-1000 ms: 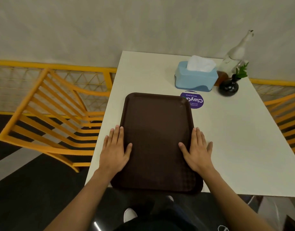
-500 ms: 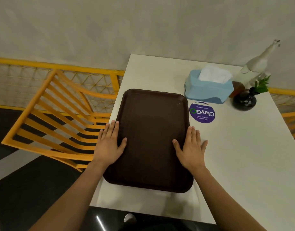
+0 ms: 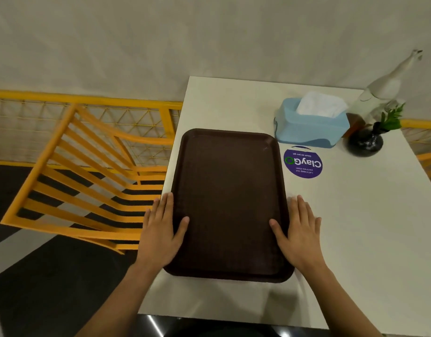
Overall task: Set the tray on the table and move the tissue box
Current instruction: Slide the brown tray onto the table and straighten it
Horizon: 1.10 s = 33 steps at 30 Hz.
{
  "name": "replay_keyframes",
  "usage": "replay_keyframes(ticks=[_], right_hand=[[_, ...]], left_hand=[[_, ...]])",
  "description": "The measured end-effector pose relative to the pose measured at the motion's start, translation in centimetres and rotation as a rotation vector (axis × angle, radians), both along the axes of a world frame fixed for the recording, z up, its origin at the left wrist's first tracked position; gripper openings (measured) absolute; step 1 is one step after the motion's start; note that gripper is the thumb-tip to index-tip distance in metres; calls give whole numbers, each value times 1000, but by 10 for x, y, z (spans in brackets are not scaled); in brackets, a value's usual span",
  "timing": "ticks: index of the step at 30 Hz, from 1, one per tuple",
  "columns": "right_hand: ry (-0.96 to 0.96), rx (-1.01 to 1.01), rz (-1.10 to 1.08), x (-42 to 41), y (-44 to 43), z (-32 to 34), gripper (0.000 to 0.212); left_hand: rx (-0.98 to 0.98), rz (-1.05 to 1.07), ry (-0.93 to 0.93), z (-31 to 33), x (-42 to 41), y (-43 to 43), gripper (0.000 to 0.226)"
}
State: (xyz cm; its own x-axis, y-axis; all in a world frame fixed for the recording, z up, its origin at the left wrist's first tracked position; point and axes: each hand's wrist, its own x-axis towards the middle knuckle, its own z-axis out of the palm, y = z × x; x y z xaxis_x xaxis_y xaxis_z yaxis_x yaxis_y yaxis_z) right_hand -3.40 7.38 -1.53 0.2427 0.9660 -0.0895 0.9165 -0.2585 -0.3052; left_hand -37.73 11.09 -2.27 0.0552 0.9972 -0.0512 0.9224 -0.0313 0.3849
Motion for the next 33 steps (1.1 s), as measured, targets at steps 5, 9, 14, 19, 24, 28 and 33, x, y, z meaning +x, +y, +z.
replay_keyframes(ticks=[5, 9, 14, 19, 24, 28, 33], right_hand=[[15, -39, -42, -10, -4, -1, 76], [14, -11, -7, -17, 0, 1, 75], [27, -3, 24, -31, 4, -4, 78], [7, 4, 23, -36, 18, -3, 79], [-36, -22, 8, -29, 43, 1, 81], [-25, -47, -28, -22, 46, -2, 82], [-19, -35, -19, -23, 39, -2, 82]], left_hand=[[4, -19, 16, -2, -1, -6, 82], [38, -53, -12, 2, -2, 4, 83], [7, -98, 7, -2, -5, 17, 83], [17, -51, -30, -9, -11, 27, 85], [9, -58, 3, -7, -2, 53, 85], [-2, -67, 0, -6, 5, 60, 85], [-3, -54, -33, -9, 3, 48, 86]])
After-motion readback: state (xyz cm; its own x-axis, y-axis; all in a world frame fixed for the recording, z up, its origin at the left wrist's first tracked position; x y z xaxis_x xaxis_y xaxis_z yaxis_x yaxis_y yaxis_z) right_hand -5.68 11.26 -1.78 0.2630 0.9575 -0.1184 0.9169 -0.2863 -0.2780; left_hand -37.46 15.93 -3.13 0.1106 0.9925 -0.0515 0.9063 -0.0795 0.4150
